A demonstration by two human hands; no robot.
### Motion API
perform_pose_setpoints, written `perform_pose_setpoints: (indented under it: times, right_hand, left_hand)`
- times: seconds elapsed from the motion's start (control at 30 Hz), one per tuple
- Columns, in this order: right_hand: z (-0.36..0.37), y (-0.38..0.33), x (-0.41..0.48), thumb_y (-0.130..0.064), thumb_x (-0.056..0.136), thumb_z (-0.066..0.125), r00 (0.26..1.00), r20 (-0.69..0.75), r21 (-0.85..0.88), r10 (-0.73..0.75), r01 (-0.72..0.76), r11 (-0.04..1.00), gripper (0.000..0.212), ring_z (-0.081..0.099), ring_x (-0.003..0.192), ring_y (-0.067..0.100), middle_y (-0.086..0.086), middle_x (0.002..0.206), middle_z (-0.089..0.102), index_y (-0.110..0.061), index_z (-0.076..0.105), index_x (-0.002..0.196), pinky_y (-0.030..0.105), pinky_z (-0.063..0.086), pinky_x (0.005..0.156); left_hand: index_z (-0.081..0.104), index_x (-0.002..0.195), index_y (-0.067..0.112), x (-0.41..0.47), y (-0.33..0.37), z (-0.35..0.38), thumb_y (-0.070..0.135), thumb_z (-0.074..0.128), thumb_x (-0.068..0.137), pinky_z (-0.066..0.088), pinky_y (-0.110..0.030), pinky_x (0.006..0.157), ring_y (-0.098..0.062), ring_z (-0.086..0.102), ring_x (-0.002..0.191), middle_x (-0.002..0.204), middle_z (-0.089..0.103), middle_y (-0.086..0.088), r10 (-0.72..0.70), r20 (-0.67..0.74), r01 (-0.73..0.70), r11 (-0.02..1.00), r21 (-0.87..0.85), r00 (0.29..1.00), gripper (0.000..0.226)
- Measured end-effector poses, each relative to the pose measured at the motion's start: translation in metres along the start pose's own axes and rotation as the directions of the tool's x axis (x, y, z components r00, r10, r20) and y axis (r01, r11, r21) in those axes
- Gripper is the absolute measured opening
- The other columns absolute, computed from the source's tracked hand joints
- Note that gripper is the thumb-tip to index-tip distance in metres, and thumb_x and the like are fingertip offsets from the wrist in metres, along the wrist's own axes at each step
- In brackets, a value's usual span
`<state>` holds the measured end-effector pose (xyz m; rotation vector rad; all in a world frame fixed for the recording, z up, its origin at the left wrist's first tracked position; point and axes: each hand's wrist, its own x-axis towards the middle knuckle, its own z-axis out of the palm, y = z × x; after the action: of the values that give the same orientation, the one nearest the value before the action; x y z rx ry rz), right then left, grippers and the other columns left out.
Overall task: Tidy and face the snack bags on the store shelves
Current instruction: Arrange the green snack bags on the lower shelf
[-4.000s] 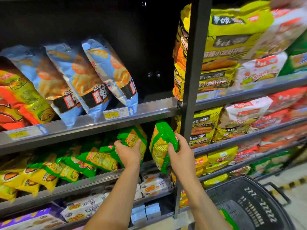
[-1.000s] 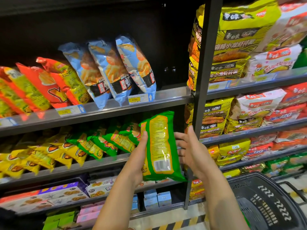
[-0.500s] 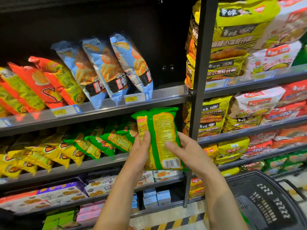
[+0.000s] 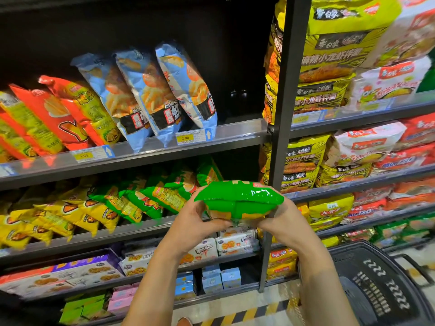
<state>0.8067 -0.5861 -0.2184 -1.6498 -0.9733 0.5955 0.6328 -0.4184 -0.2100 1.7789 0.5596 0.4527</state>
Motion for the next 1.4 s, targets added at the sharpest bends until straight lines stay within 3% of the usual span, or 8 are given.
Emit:
perform_pose_setpoints:
  times: [0.13, 0.33, 0.5, 0.63, 0.77, 0.93, 1.17, 1.4]
  right_hand:
    - [-0.003, -0.008, -0.005, -0.014, 0.086, 0.083, 0.997, 0.047, 0.068, 0.063, -0.066, 0.995, 0.037, 0.073, 0.103, 0.002, -0.015, 0.109, 0.078, -0.024, 0.071, 0.12, 0.016, 0.055, 0.082]
    - [0.01, -0.017, 0.001, -0.048, 0.084, 0.073, 0.96, 0.135, 0.33, 0.246, -0.278, 0.902, 0.052, 0.077, 0.102, 0.025, 0.009, 0.106, 0.081, -0.005, 0.075, 0.114, 0.047, 0.057, 0.1]
    - [0.014, -0.057, -0.003, -0.041, 0.1, 0.063, 0.907, 0.148, 0.32, 0.395, -0.421, 0.848, 0.027, 0.056, 0.036, -0.008, -0.016, 0.048, 0.059, -0.018, 0.063, 0.084, 0.008, 0.042, 0.037]
    - [0.014, -0.063, -0.002, -0.049, 0.099, 0.059, 0.895, 0.155, 0.36, 0.418, -0.445, 0.82, 0.038, 0.06, 0.072, 0.001, -0.004, 0.083, 0.055, -0.016, 0.062, 0.12, 0.022, 0.044, 0.069]
    - [0.018, -0.045, 0.0, -0.048, 0.1, 0.058, 0.884, 0.219, 0.428, 0.414, -0.468, 0.773, 0.033, 0.068, 0.052, -0.002, -0.003, 0.067, 0.073, -0.016, 0.066, 0.094, 0.01, 0.048, 0.045]
    - [0.031, -0.025, 0.002, -0.052, 0.095, 0.066, 0.877, 0.26, 0.608, 0.405, -0.475, 0.637, 0.049, 0.072, 0.115, 0.035, 0.015, 0.123, 0.075, -0.018, 0.069, 0.131, 0.056, 0.052, 0.107]
    - [0.04, -0.023, 0.004, -0.04, 0.099, 0.067, 0.971, -0.045, 0.442, 0.237, -0.193, 0.876, 0.032, 0.075, 0.11, 0.019, -0.001, 0.12, 0.078, -0.027, 0.065, 0.129, 0.054, 0.056, 0.102]
    - [0.052, -0.029, 0.008, -0.042, 0.099, 0.066, 0.982, -0.172, 0.261, 0.073, -0.026, 0.965, 0.034, 0.07, 0.109, 0.002, -0.014, 0.118, 0.074, -0.036, 0.061, 0.132, 0.034, 0.058, 0.096]
  left_hand:
    - [0.063, 0.13, 0.019, 0.002, 0.009, -0.001, 0.024, 0.093, 0.078, 0.06, -0.033, 0.095, -0.017, 0.073, 0.114, 0.122, 0.077, 0.001, -0.03, -0.013, 0.028, 0.992, -0.122, 0.999, 0.06]
    - [0.071, 0.129, 0.021, 0.009, 0.025, 0.009, 0.055, 0.067, 0.09, 0.057, -0.043, 0.102, -0.019, 0.075, 0.113, 0.119, 0.079, 0.001, -0.259, 0.016, 0.252, 0.92, -0.299, 0.966, 0.052]
    - [0.071, 0.109, 0.035, 0.016, 0.026, 0.007, 0.051, 0.049, 0.107, 0.055, -0.012, 0.077, 0.009, 0.073, 0.084, 0.093, 0.078, 0.022, -0.344, 0.153, 0.374, 0.89, -0.261, 0.926, 0.027]
    - [0.056, 0.096, 0.05, 0.012, 0.036, 0.005, 0.057, 0.041, 0.107, 0.028, -0.015, 0.098, 0.003, 0.049, 0.106, 0.103, 0.056, 0.029, -0.37, 0.13, 0.39, 0.896, -0.213, 0.92, 0.02]
    - [0.066, 0.098, 0.034, 0.011, 0.031, 0.006, 0.05, 0.049, 0.107, 0.046, -0.002, 0.053, 0.01, 0.066, 0.067, 0.087, 0.066, 0.02, -0.346, 0.078, 0.355, 0.904, -0.238, 0.935, 0.025]
    - [0.066, 0.131, 0.019, 0.004, 0.032, 0.011, 0.048, 0.071, 0.096, 0.065, -0.041, 0.083, -0.023, 0.08, 0.098, 0.11, 0.081, -0.004, -0.359, -0.085, 0.31, 0.885, -0.347, 0.93, 0.046]
    - [0.054, 0.133, 0.032, -0.001, 0.034, 0.01, 0.051, 0.071, 0.096, 0.052, -0.028, 0.084, -0.002, 0.063, 0.107, 0.125, 0.065, 0.01, -0.116, -0.412, 0.101, 0.993, -0.058, 0.904, 0.046]
    - [0.048, 0.148, 0.036, -0.011, 0.049, 0.026, 0.056, 0.062, 0.098, 0.049, -0.025, 0.094, 0.001, 0.058, 0.122, 0.139, 0.056, 0.022, -0.033, -0.199, 0.037, 0.999, 0.019, 0.979, 0.056]
